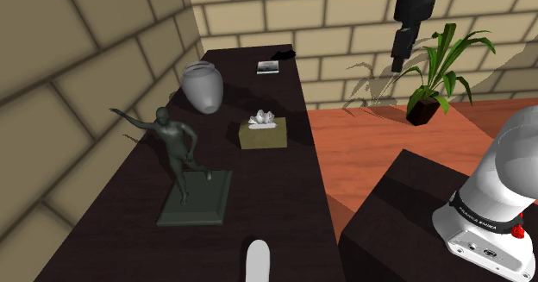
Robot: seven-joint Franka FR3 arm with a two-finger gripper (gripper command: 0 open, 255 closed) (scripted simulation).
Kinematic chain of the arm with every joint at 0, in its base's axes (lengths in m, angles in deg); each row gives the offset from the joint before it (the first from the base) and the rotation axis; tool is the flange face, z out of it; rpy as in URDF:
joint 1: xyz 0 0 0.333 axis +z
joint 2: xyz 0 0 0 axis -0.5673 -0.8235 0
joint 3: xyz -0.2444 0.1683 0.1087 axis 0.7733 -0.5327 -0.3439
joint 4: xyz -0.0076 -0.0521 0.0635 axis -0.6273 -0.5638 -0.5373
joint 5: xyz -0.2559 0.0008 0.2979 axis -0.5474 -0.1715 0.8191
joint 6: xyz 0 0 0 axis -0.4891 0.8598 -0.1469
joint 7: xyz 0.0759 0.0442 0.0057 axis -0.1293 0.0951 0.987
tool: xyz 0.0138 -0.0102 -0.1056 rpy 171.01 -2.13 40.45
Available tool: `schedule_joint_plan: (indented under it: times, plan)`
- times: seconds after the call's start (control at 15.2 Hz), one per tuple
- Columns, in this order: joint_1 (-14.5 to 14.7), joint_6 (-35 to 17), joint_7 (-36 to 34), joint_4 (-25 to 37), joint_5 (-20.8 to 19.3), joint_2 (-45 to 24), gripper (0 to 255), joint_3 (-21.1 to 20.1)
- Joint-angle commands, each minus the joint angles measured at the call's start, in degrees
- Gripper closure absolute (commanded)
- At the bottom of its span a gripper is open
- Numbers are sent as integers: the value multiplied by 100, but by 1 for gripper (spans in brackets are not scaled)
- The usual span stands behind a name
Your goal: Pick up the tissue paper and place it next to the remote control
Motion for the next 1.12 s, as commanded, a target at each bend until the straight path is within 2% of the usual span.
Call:
schedule_joint_plan:
  times: [0.0, 0.53, 1.06]
  plan:
    - [0, 0, 0, 0, 0, 0, 0, 0]
    - [210, -806, -350, 673, -337, -1639, 0, -683]
    - [367, -1180, -841, 1749, -1047, -3408, 0, -1296]
